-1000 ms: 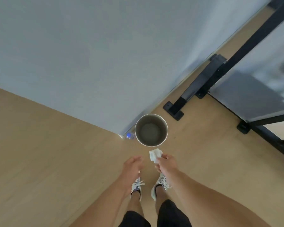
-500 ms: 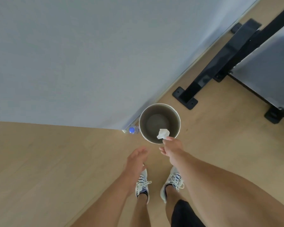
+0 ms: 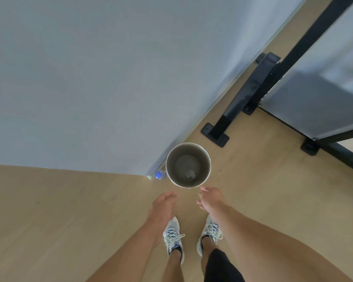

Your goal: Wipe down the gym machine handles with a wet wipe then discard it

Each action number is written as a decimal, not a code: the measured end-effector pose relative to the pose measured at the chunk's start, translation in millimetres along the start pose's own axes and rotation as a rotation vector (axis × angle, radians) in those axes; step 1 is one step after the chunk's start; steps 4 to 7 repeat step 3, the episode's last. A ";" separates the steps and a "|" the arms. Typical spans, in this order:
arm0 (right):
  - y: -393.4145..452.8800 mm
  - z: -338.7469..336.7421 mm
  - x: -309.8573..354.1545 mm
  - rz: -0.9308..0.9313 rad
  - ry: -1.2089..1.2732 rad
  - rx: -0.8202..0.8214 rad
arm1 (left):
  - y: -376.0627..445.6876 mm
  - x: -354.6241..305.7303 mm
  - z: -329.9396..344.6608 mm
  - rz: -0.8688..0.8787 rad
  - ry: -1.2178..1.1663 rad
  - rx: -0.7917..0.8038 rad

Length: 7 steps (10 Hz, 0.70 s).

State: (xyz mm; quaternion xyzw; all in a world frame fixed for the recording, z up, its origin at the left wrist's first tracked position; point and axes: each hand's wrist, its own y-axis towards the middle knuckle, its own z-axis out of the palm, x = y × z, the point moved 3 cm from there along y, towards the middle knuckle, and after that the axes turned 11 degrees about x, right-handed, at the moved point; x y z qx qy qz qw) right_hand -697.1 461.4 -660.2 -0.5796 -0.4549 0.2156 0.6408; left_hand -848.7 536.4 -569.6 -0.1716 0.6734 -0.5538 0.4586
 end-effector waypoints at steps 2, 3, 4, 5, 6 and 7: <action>-92.7 -16.9 43.5 -0.141 -0.084 0.028 | -65.9 -53.3 7.6 0.112 0.079 0.031; -147.0 -22.0 82.3 -0.313 -0.055 0.029 | -96.3 -76.7 -5.0 0.222 0.103 -0.040; -147.0 -22.0 82.3 -0.313 -0.055 0.029 | -96.3 -76.7 -5.0 0.222 0.103 -0.040; -147.0 -22.0 82.3 -0.313 -0.055 0.029 | -96.3 -76.7 -5.0 0.222 0.103 -0.040; -147.0 -22.0 82.3 -0.313 -0.055 0.029 | -96.3 -76.7 -5.0 0.222 0.103 -0.040; -147.0 -22.0 82.3 -0.313 -0.055 0.029 | -96.3 -76.7 -5.0 0.222 0.103 -0.040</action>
